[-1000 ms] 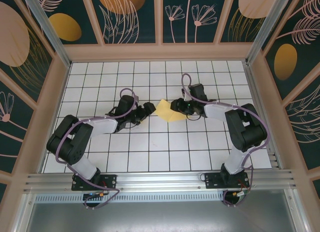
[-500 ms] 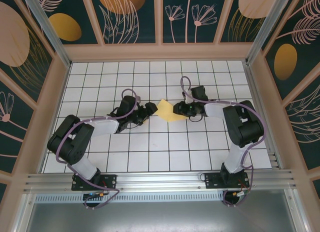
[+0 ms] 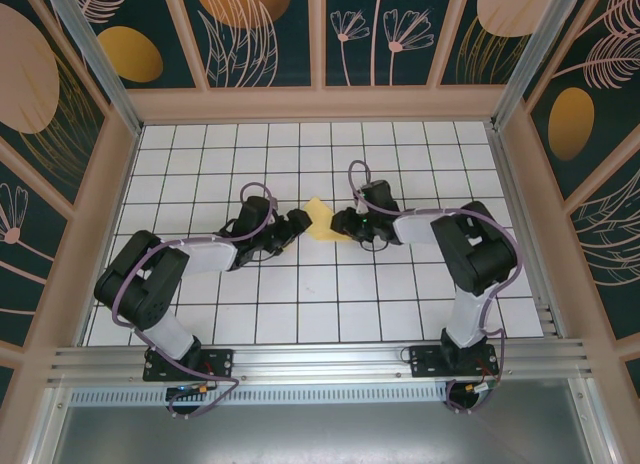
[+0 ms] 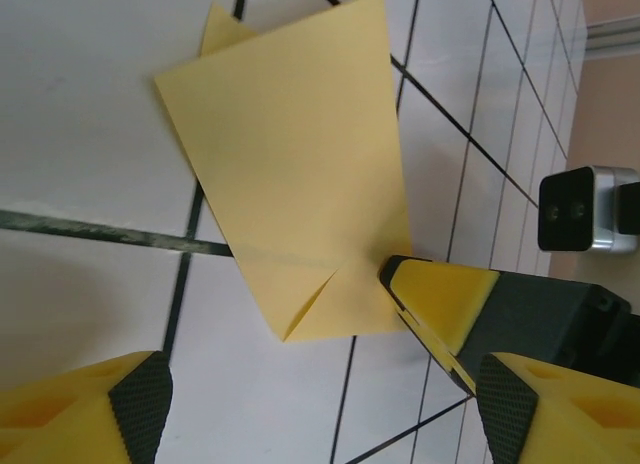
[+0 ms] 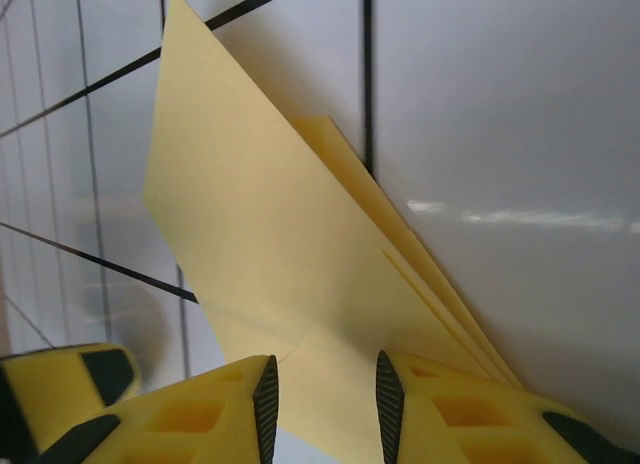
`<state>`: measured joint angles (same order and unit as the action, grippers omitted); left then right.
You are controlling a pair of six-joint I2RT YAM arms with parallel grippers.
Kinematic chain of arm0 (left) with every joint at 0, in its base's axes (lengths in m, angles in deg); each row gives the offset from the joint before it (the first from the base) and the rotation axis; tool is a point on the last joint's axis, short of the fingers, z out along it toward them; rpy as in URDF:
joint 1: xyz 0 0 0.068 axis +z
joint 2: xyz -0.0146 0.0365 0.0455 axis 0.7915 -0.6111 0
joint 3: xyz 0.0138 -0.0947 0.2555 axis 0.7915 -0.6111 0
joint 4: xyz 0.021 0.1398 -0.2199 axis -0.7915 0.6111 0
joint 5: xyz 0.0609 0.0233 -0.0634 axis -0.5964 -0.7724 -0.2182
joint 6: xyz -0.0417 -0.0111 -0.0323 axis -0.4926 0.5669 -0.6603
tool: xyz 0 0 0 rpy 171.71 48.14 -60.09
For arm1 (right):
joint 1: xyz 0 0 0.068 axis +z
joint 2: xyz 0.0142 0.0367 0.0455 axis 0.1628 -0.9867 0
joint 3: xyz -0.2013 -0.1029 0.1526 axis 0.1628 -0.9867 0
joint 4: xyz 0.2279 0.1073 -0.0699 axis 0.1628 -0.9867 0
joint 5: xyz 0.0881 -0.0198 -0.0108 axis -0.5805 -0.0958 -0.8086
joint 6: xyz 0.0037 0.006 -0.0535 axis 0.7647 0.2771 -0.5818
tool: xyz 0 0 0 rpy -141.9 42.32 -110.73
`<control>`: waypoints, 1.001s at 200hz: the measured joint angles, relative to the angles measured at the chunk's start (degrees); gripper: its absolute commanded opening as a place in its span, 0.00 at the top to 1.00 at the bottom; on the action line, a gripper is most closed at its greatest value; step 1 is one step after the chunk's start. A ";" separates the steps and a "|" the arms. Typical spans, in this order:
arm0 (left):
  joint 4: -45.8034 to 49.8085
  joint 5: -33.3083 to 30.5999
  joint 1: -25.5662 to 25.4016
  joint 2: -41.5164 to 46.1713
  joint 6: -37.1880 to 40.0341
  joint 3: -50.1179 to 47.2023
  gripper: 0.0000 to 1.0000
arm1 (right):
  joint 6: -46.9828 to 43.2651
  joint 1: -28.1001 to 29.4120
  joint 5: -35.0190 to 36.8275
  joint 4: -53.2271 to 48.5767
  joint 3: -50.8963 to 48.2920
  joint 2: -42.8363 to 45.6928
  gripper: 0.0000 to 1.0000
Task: Fold a paper plane with a square sheet of paper (pick it up from the middle)
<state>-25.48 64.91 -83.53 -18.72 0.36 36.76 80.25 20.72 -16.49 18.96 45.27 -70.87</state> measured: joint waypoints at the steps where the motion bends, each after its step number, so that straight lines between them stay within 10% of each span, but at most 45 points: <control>1: -0.02 0.00 0.00 0.00 -0.07 -0.09 0.19 | 0.37 0.11 -0.07 0.13 0.07 -0.09 0.66; 200: -2.40 0.55 0.00 0.11 -4.50 -0.83 0.30 | -21.03 -3.08 -7.26 -15.41 13.88 -7.04 0.70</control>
<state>-27.89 65.46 -83.53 -18.61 -4.15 35.93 59.22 17.64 -23.75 3.55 59.15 -77.91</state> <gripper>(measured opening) 0.716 0.303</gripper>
